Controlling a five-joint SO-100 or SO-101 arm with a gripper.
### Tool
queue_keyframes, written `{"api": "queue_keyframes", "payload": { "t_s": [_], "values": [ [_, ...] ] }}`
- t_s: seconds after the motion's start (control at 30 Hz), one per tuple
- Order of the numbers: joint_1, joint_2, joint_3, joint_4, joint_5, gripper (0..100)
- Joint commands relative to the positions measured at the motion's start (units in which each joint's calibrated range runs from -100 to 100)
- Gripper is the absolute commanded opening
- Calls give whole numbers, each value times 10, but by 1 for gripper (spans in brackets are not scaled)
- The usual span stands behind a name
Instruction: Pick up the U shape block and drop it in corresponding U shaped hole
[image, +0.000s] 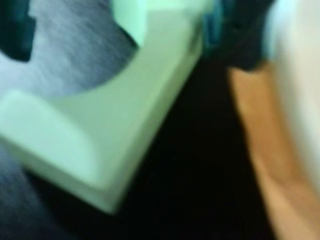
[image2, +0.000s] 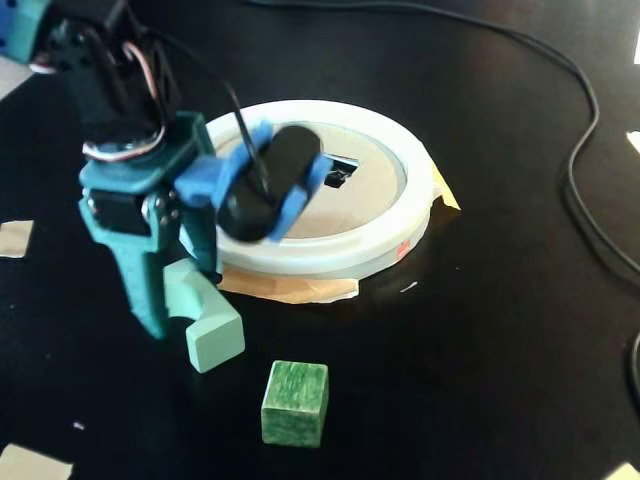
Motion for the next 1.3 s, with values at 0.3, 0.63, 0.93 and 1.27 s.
{"api": "queue_keyframes", "payload": {
  "t_s": [0.3,0.63,0.93,1.27],
  "values": [
    [13,1,-51,-15,9,18],
    [13,1,-50,-15,10,2],
    [3,-13,-51,-2,10,1],
    [-2,-135,-51,1,36,1]
  ]
}}
